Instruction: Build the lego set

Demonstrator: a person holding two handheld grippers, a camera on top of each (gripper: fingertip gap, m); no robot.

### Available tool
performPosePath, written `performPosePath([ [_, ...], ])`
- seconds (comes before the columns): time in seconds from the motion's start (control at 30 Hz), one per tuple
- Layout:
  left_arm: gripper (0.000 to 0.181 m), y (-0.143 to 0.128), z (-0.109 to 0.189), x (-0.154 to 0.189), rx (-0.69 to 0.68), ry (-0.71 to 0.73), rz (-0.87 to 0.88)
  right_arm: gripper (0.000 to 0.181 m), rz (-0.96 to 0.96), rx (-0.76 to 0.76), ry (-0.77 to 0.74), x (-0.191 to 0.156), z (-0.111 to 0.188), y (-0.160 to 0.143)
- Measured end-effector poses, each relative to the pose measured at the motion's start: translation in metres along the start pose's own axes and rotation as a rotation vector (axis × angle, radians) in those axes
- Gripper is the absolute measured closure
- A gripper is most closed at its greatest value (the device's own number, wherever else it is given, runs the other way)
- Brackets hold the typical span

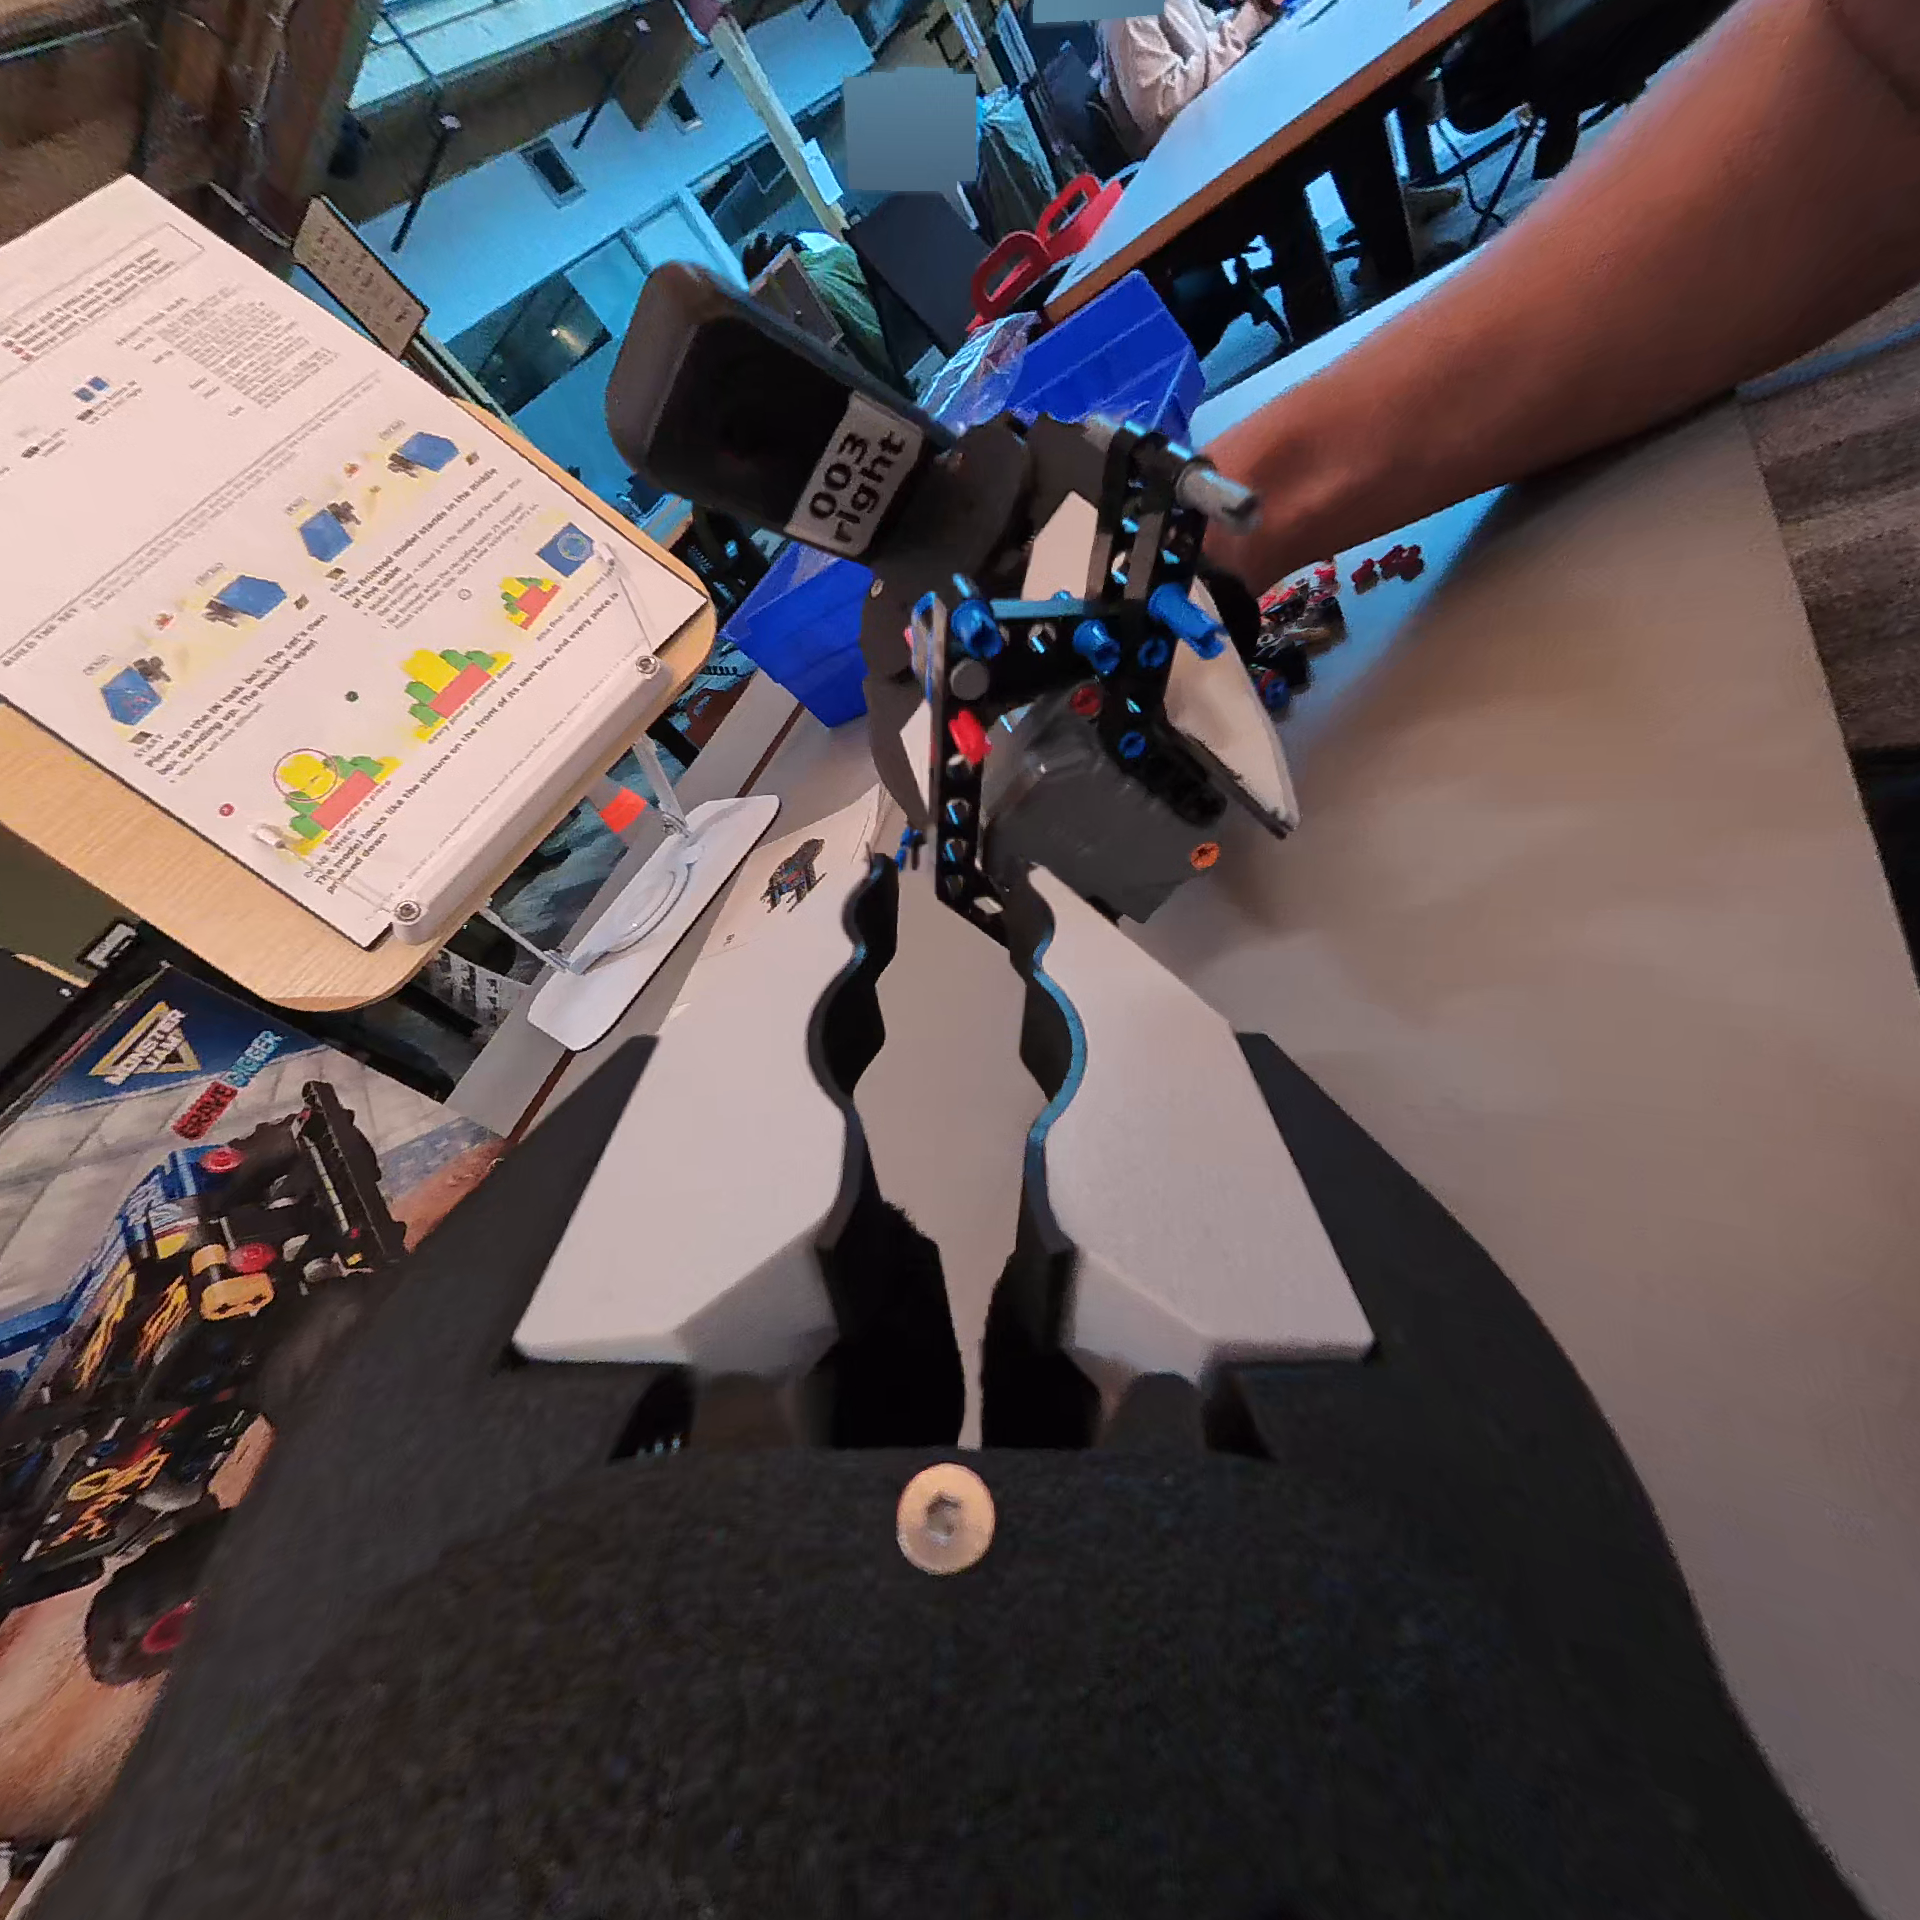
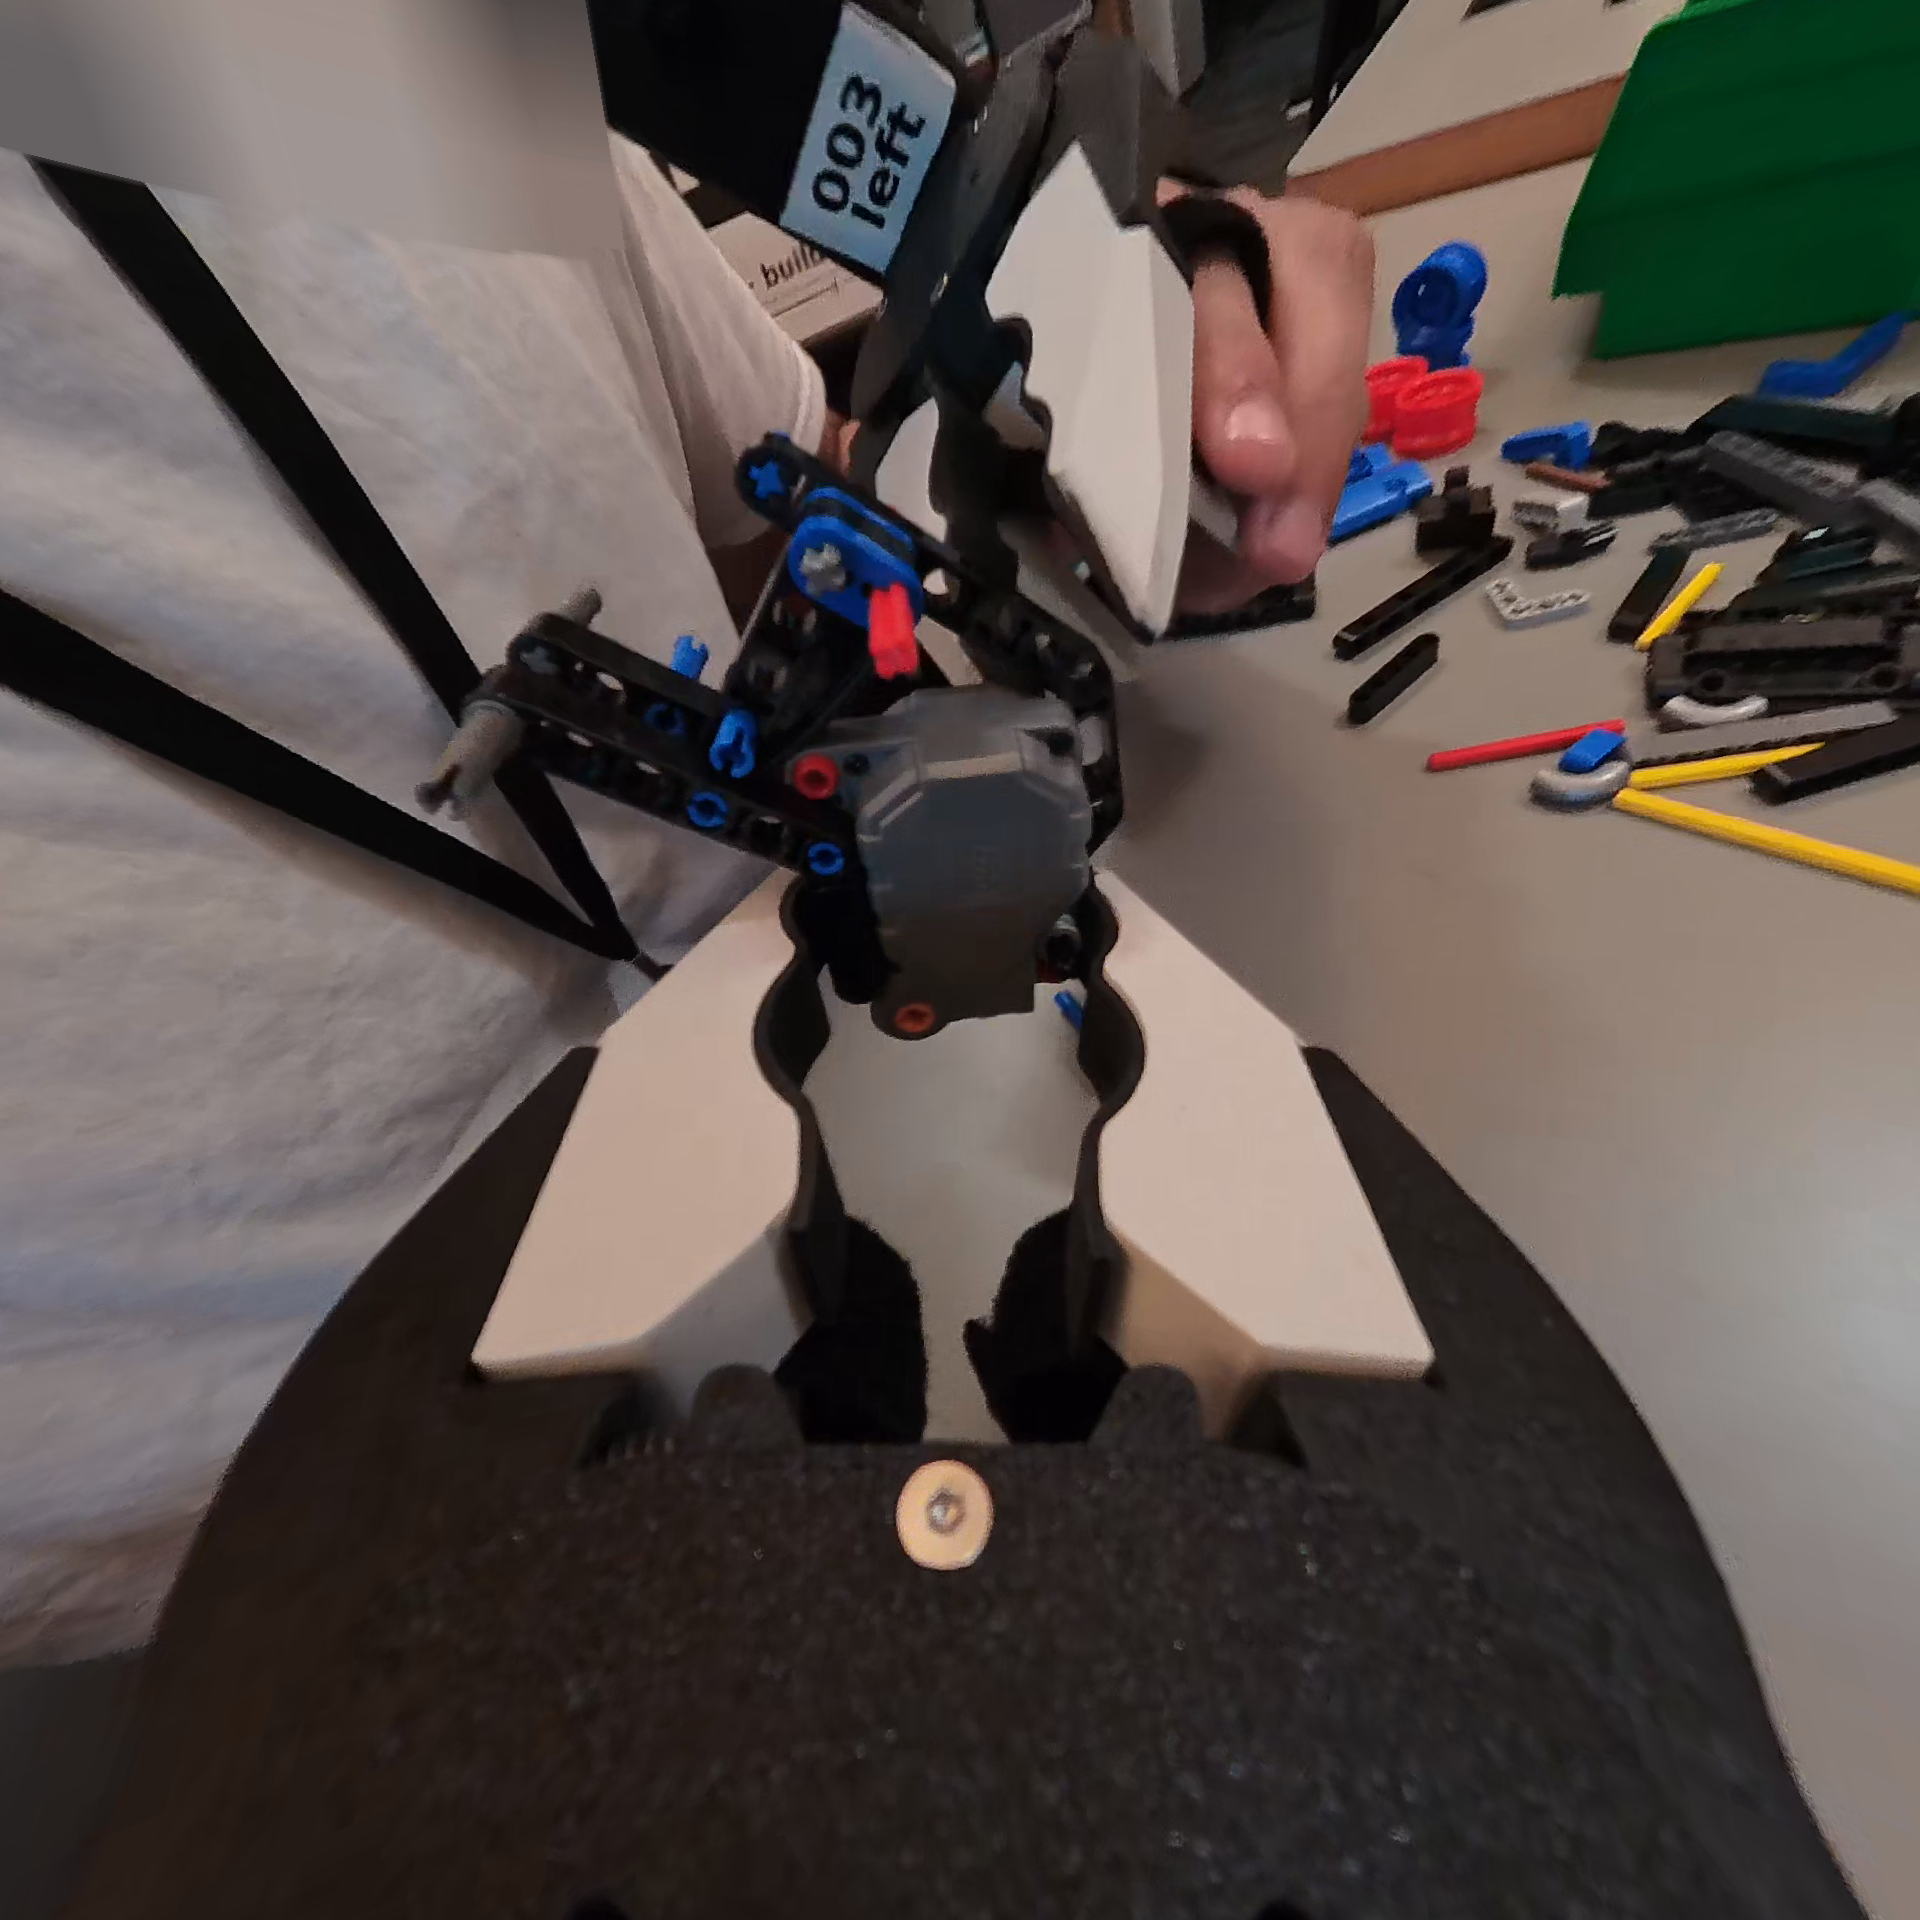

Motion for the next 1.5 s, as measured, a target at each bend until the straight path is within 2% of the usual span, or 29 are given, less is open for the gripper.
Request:
performPosePath([
  [0.17,0.163,0.004,0.000,0.003,0.028,-0.020,0.045,0.136,-0.003,-0.037,-0.011,0.000,-0.002,-0.003],
  [0.37,0.168,0.001,-0.003,0.005,0.036,0.035,0.039,0.136,-0.006,-0.042,-0.033,0.003,-0.001,-0.004],
  [0.5,0.160,-0.003,-0.003,0.009,0.018,0.003,0.071,0.136,-0.008,-0.064,-0.050,0.006,0.000,-0.009],
  [0.83,0.163,-0.002,-0.003,0.008,0.048,0.023,0.111,0.136,0.129,-0.147,-0.185,0.014,0.002,-0.011],
  [1.03,0.162,-0.004,0.000,0.000,0.099,0.032,0.247,0.136,0.154,-0.082,-0.180,0.015,0.001,-0.007],
  [1.13,0.161,-0.003,0.002,-0.009,0.122,0.029,0.347,0.136,0.238,-0.055,-0.262,0.022,0.005,0.001],
  [1.23,0.160,-0.013,0.004,-0.023,0.055,0.033,0.489,0.136,0.336,-0.078,-0.373,0.031,0.015,0.007],
  [1.3,0.152,-0.020,0.008,-0.035,0.022,0.036,0.625,0.136,0.381,-0.139,-0.422,0.035,0.020,0.004],
  [1.4,0.125,-0.014,0.011,-0.039,0.058,-0.122,0.827,0.136,0.455,-0.177,-0.458,0.035,0.021,0.003],
  [1.5,0.111,-0.007,0.006,-0.035,0.026,-0.229,0.791,0.136,0.498,-0.182,-0.483,0.034,0.019,0.006],
])
Point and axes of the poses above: each gripper's, where its closed fingertips meet, z back along the fingers, y out of its top, x = y × z across the jaws, the point moved 4 cm from there along z, back along the fingers, and after that the axes turned 12 degrees about x, right-handed, at the moved point
